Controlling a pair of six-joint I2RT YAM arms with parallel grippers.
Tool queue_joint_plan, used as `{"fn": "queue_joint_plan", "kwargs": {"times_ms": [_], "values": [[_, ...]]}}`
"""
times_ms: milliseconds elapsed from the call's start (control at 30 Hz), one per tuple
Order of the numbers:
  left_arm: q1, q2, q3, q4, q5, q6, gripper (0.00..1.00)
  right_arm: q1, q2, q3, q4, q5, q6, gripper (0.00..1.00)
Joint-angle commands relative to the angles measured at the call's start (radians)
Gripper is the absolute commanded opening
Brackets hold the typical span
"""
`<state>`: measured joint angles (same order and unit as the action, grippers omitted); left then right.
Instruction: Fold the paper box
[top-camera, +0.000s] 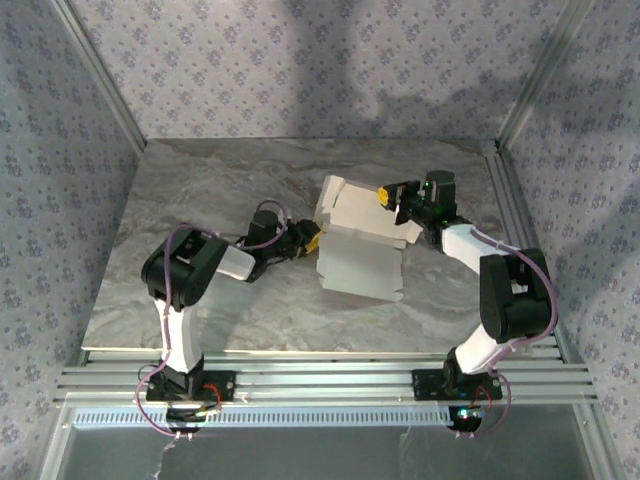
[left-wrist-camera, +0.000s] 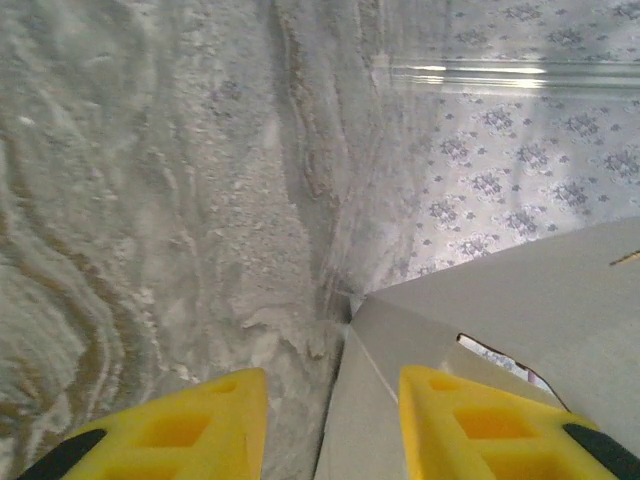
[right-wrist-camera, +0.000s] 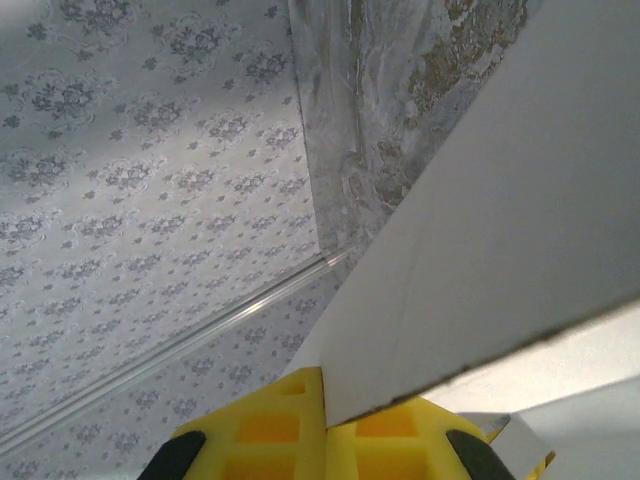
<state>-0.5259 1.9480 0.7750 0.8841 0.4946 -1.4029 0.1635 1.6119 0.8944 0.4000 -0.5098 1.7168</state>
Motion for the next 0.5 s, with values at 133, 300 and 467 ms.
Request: {"fn": "queue_joint_plan", "kwargs": {"times_ms": [133,300,467], "values": [[-0.021,-0.156,-0.045,-0.185,-0.132,0.066,0.41,0.005,-0.022,-0.011,-0.081,-0.002,-0.020,0.00],[-0.019,-0.342,-0.070,-0.448,-0.173,0.213,0.42,0.004,-0.006,0.021,-0.118,-0.019,-0.056,0.00],[-0.011,-0.335,0.072,-0.742,-0.115,0.472,0.33,0.011,0.006,0.029,-0.116,-0.026,-0.063,0.00]]}}
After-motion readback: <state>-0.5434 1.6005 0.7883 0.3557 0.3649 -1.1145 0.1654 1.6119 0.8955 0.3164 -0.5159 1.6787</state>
